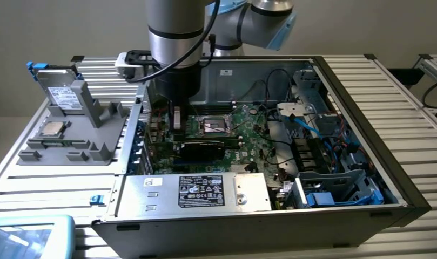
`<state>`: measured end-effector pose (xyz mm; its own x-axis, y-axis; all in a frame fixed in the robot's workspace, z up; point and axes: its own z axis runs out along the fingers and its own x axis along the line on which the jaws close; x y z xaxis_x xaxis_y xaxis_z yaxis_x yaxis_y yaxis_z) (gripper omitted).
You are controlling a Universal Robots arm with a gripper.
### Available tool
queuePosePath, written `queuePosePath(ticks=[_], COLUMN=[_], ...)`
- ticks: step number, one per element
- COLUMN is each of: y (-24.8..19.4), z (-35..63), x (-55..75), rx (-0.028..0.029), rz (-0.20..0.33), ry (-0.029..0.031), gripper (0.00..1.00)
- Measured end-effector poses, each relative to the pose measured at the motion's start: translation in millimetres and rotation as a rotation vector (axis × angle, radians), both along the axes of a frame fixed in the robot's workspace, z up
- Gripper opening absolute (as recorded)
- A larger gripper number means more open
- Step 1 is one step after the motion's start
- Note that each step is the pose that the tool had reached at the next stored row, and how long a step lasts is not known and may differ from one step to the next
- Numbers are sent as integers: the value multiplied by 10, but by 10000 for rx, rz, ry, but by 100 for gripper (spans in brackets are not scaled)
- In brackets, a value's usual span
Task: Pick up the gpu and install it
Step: 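Press down on the gpu until it lock into place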
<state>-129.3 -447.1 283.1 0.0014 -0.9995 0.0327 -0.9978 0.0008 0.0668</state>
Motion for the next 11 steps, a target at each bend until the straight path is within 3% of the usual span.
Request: queuePosePath(ticks=[11], y=[45], z=[-70], x=[-68], rx=[-1], rz=[0], ry=[3], gripper=[12])
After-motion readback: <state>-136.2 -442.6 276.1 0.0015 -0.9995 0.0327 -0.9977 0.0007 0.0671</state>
